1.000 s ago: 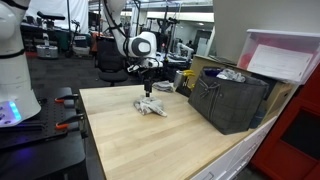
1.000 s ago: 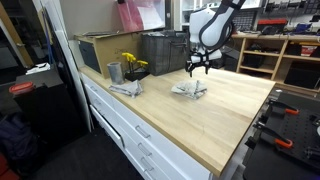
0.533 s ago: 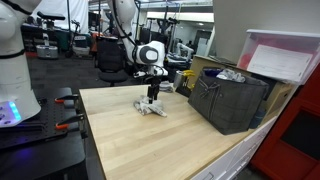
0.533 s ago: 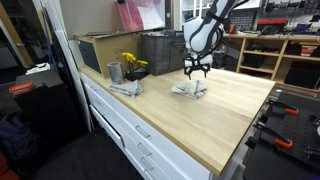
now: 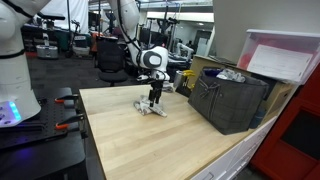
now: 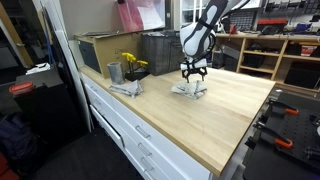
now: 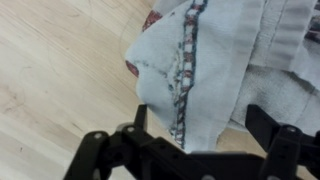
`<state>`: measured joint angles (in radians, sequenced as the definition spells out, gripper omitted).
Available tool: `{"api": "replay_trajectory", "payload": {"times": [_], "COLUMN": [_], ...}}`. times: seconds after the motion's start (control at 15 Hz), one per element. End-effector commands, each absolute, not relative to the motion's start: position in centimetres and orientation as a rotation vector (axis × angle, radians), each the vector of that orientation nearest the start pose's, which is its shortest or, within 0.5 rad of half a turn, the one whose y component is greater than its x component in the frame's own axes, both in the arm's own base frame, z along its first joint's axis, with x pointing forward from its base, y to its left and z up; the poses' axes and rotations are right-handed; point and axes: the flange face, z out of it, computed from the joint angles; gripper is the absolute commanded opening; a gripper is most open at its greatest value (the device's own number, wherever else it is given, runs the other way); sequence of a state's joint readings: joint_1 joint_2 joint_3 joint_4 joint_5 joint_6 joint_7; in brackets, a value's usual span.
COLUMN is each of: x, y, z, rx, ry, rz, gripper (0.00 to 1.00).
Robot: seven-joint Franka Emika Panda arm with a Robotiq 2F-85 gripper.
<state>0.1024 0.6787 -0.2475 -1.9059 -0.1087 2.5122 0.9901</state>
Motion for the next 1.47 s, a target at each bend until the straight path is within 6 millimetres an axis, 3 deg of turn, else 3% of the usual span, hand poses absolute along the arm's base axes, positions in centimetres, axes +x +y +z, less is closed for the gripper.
{"api": "replay_trajectory", "payload": {"times": [0.0,0.6,1.07,1.4], "x": [62.3,60.7,61.4,62.9], "y": [-8.5,-8.7,-6.8,-7.4], "z": [14.5,15.5,16.0,16.4], "rx": [-2.983,-3.107,-3.081,-3.076], "ry": [1.673,1.797,1.738,1.739], "rz": [-0.044,0.136,0.119,0.036], "gripper": [1.0,1.0,1.0,1.0]}}
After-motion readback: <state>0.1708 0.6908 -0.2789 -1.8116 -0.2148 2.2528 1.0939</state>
